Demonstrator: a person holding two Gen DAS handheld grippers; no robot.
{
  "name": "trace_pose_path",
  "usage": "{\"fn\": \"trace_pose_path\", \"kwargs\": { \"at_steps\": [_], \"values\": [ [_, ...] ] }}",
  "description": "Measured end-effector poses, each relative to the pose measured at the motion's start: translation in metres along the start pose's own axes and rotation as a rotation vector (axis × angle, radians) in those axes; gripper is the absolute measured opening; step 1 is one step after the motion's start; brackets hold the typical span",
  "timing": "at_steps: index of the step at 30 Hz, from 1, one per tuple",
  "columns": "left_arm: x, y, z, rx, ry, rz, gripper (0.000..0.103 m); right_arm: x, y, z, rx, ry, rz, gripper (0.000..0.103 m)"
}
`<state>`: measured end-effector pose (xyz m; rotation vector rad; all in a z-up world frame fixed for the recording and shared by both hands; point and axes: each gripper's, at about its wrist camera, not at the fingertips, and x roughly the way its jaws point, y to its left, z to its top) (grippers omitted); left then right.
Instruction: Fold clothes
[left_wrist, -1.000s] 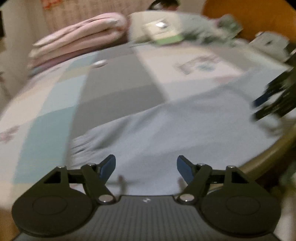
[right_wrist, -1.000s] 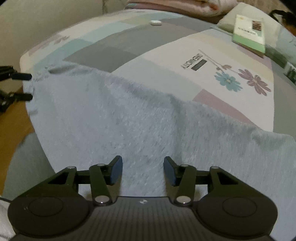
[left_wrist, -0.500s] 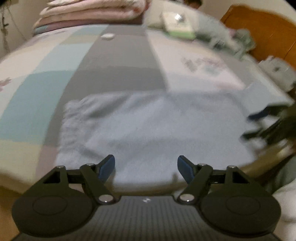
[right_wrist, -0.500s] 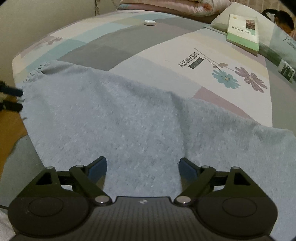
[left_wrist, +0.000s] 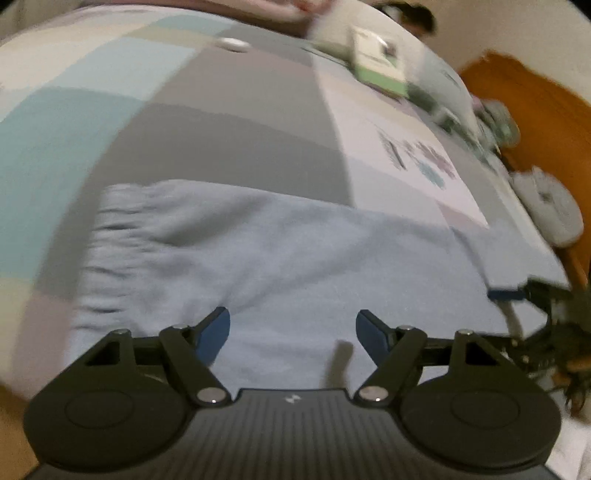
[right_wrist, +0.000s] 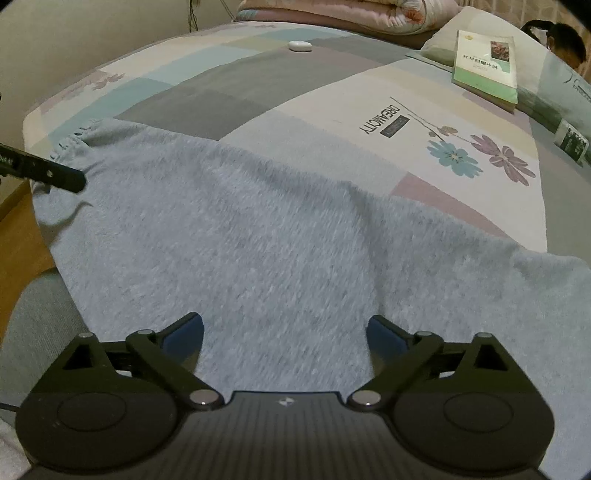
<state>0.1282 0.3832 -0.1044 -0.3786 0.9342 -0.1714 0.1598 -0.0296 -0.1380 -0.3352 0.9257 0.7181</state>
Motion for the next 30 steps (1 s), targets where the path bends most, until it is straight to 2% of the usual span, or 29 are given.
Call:
{"fn": "trace_pose_path", "kwargs": {
  "at_steps": [3,7,11,12,14,16,18,19,21,26,30],
  "values": [
    [-0.006,0.000,0.002,-0.020,0.002,0.054,0.076,0.002,0.000,0.000,-0.003,-0.004,0.003,0.103],
    [0.002,-0.028,0.013,0.101,-0.018,0.051,0.078,0.002,0.003,0.000,-0.010,-0.004,-0.005,0.103],
    [0.021,-0.037,0.029,0.138,-0.048,0.063,0.079,0.002,0.004,0.000,-0.014,0.000,-0.013,0.103],
    [0.026,-0.033,0.032,0.136,-0.057,0.103,0.079,0.001,0.005,-0.001,-0.015,0.000,-0.015,0.103],
    [0.035,-0.023,0.037,0.120,-0.068,0.242,0.076,0.000,0.005,-0.002,-0.014,-0.001,-0.017,0.103],
    [0.034,-0.021,0.041,0.086,-0.084,0.243,0.076,0.000,0.004,-0.003,-0.014,-0.004,-0.017,0.103],
    [0.031,-0.034,0.041,0.097,-0.090,0.262,0.076,0.000,0.003,-0.003,-0.012,-0.005,-0.015,0.103],
    [0.032,-0.047,0.039,0.141,-0.097,0.252,0.077,0.000,0.004,-0.004,-0.012,-0.005,-0.016,0.103],
    [0.036,-0.069,0.035,0.217,-0.082,0.180,0.077,-0.001,0.004,-0.004,-0.012,-0.006,-0.019,0.103],
    [0.068,-0.097,0.034,0.256,0.028,-0.073,0.079,-0.004,0.004,-0.005,-0.007,-0.007,-0.030,0.103],
    [0.088,-0.098,0.050,0.258,-0.016,-0.024,0.078,-0.016,-0.003,-0.006,0.012,-0.026,-0.056,0.103]
  ]
}}
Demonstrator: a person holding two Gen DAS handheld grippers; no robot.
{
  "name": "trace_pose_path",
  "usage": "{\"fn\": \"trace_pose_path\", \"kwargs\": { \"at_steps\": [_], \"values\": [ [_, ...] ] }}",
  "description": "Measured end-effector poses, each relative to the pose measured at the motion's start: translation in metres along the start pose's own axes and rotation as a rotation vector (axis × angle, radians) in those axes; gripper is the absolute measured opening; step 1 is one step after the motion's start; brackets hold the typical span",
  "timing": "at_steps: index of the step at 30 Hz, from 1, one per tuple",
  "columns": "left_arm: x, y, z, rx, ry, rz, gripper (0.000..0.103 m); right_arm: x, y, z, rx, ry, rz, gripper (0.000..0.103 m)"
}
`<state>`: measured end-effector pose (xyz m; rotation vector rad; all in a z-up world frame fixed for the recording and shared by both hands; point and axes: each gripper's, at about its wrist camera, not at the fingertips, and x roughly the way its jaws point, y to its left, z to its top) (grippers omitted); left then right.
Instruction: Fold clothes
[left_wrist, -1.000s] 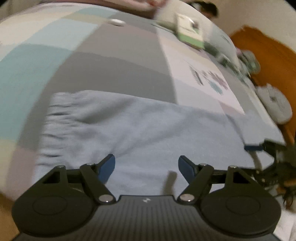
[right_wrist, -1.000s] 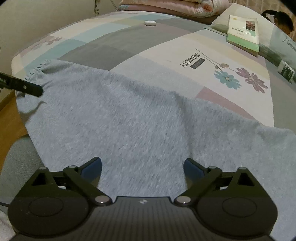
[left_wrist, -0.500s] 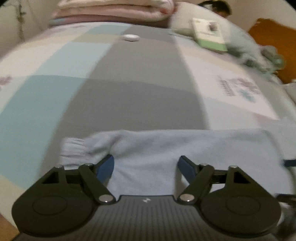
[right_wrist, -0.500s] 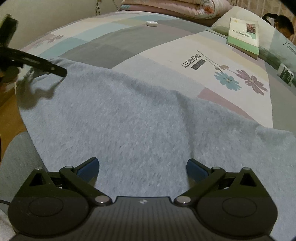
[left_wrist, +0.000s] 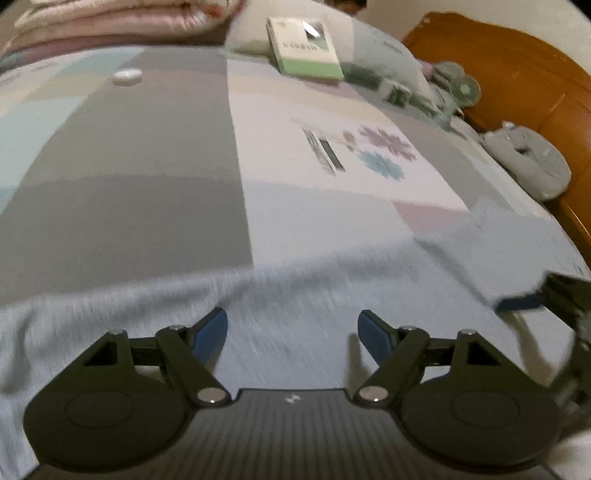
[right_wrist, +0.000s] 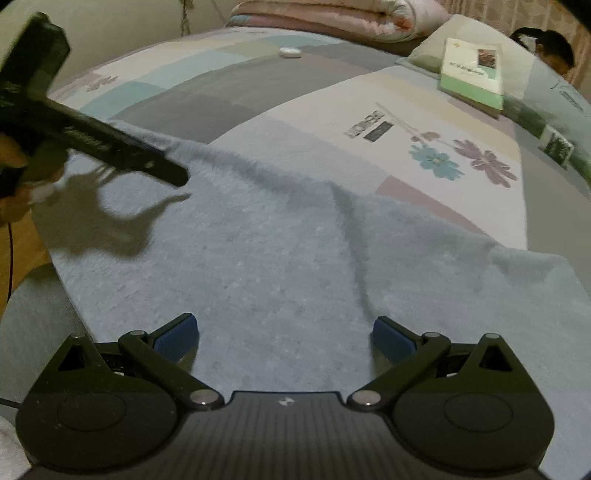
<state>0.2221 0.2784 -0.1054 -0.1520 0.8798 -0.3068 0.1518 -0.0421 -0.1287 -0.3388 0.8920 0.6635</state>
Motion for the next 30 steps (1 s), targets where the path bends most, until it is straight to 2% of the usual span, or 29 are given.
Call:
{"fn": "trace_pose_path", "kwargs": {
  "at_steps": [3,7,9,12,15,17,19,21,23,26,30],
  "values": [
    [-0.006,0.000,0.009,-0.008,-0.003,0.065,0.078,-0.010,-0.009,0.001,0.016,-0.023,-0.025,0.103],
    [-0.026,-0.019,-0.005,0.083,-0.016,0.117,0.079,-0.015,-0.032,0.014,0.061,-0.060,-0.015,0.103],
    [-0.035,-0.023,-0.014,0.102,-0.018,0.130,0.080,-0.007,-0.038,0.023,0.081,-0.061,0.024,0.103],
    [-0.042,-0.019,-0.023,0.103,-0.017,0.193,0.081,0.009,-0.045,0.037,0.108,-0.055,0.106,0.103],
    [-0.045,-0.001,-0.033,0.056,0.008,0.232,0.081,0.033,-0.045,0.051,0.109,-0.041,0.147,0.103],
    [-0.044,0.017,-0.039,0.007,0.031,0.309,0.082,0.048,-0.046,0.059,0.105,-0.059,0.115,0.103],
    [-0.046,0.029,-0.042,-0.009,0.006,0.353,0.086,0.063,-0.048,0.068,0.101,-0.074,0.084,0.103],
    [-0.050,0.040,-0.039,-0.057,0.006,0.371,0.085,0.068,-0.052,0.077,0.116,-0.060,0.079,0.103],
    [-0.052,0.039,-0.035,-0.050,0.008,0.378,0.085,0.063,-0.057,0.082,0.128,-0.056,0.080,0.103],
    [-0.063,0.022,-0.036,0.027,-0.008,0.360,0.085,0.042,-0.056,0.080,0.106,-0.057,0.043,0.103],
    [-0.077,-0.004,-0.053,0.130,-0.010,0.301,0.086,0.006,-0.052,0.055,0.082,-0.027,-0.002,0.103]
  ]
}}
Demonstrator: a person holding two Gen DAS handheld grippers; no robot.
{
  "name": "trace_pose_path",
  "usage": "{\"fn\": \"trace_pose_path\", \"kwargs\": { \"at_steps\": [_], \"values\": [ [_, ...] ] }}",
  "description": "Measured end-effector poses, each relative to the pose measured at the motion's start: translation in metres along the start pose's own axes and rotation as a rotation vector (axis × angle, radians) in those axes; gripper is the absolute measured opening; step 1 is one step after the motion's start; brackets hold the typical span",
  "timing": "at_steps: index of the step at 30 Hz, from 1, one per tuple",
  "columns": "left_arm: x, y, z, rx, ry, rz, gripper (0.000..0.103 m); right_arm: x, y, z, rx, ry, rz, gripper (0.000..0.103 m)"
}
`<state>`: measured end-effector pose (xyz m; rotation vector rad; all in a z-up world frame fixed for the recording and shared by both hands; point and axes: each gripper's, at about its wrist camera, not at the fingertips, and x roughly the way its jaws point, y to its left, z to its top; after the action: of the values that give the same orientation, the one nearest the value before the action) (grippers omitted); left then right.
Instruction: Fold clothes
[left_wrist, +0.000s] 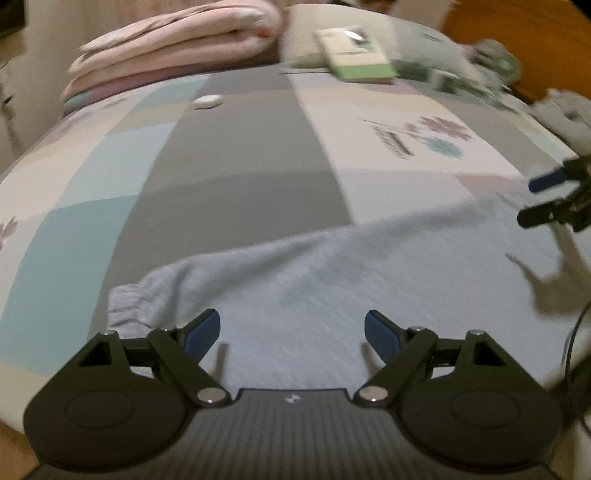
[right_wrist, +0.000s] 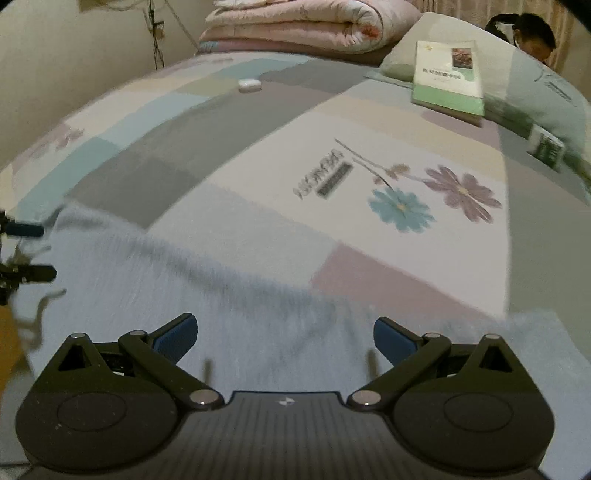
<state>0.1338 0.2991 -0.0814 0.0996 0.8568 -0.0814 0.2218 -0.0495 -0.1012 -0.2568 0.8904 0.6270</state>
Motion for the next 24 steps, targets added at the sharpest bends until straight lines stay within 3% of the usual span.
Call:
{"fn": "trace_pose_path", "kwargs": {
  "at_steps": [7,10,14,17,21,24],
  "values": [
    [-0.001,0.010,-0.038,-0.091,0.072,0.012,0.088,-0.016,-0.006,-0.071,0.063,0.105,-0.094,0.103],
    [-0.010,0.010,-0.043,-0.082,0.080,0.026,0.088,-0.020,-0.006,-0.091,0.089,0.058,-0.115,0.103],
    [-0.020,0.004,-0.032,-0.054,0.059,0.031,0.088,-0.019,-0.005,-0.091,0.093,0.059,-0.121,0.103],
    [-0.018,-0.001,-0.024,-0.058,0.024,-0.043,0.088,-0.018,-0.005,-0.092,0.096,0.060,-0.127,0.103],
    [0.005,-0.009,-0.031,-0.066,0.114,-0.059,0.089,-0.020,-0.004,-0.095,0.091,0.043,-0.131,0.103],
    [-0.002,-0.008,-0.039,-0.055,0.097,-0.065,0.091,-0.019,-0.004,-0.098,0.083,0.019,-0.129,0.103]
  ]
}}
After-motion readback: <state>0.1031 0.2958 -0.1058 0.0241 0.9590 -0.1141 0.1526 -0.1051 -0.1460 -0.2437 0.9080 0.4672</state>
